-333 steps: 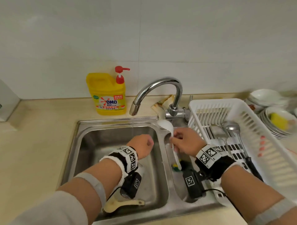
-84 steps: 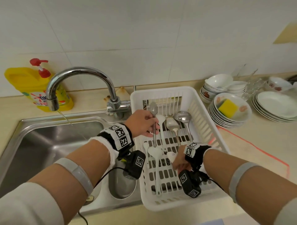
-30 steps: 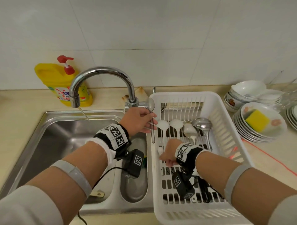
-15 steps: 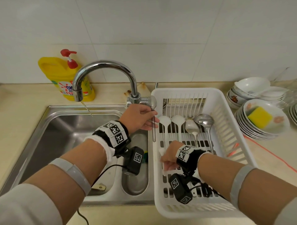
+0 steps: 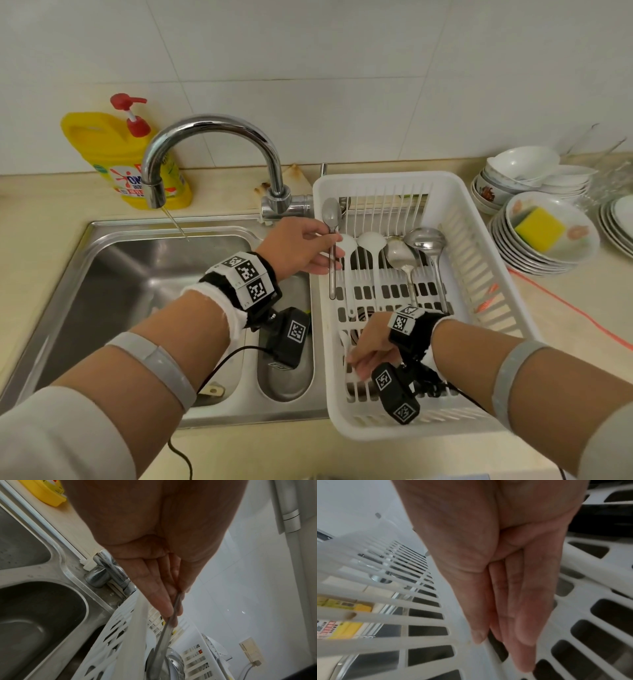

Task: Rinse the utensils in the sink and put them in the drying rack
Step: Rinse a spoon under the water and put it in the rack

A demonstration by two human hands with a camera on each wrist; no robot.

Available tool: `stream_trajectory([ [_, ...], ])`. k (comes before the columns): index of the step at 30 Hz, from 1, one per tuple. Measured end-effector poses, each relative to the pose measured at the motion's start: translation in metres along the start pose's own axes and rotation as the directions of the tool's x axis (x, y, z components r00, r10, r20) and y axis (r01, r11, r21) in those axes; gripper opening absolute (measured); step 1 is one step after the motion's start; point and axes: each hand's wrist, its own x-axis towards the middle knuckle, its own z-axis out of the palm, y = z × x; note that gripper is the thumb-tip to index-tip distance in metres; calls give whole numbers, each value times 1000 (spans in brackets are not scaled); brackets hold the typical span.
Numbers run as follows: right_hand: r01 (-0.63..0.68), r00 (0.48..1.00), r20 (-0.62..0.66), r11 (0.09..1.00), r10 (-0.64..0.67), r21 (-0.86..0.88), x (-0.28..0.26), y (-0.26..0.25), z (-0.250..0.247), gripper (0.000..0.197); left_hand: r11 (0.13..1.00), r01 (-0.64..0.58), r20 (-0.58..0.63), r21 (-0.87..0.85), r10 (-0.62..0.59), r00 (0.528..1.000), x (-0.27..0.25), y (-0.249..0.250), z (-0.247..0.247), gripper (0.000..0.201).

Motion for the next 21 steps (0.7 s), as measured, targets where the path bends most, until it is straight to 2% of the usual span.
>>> stream_trajectory([
  [2,24,999,-49,999,-22,43,-12,1,-8,28,1000,8,27,-4,-8,1000,0,0,4,24],
  [5,184,972,-177,972,-157,147,-41,2,-35,16,998,-23,96,66,16,995,2,3,12,23],
  [7,362,920,-286,861,-267,357,-66,4,-54,14,989,-32,150,141,11,989,4,7,21,25],
  [9,530,830,-449,720,-331,449,-87,7,-68,23,981,-11,198,194,-28,980,8,8,32,27],
  [10,581,800,-484,662,-356,474,-95,11,-70,28,979,12,217,204,-57,974,10,7,38,26],
  [12,626,776,-478,596,-412,503,-104,16,-69,33,976,75,237,205,-123,964,13,5,51,21],
  [14,647,752,-497,628,-433,432,-105,23,-64,29,967,146,258,210,-199,945,15,5,63,29],
  [16,658,729,-540,647,-420,385,-101,29,-58,25,954,214,308,208,-272,912,15,7,73,27],
  [18,660,733,-539,624,-414,418,-95,35,-56,22,939,255,352,230,-324,878,17,11,78,21],
  [21,624,771,-483,639,-414,449,-90,47,-58,28,927,242,403,285,-345,847,24,13,83,13],
])
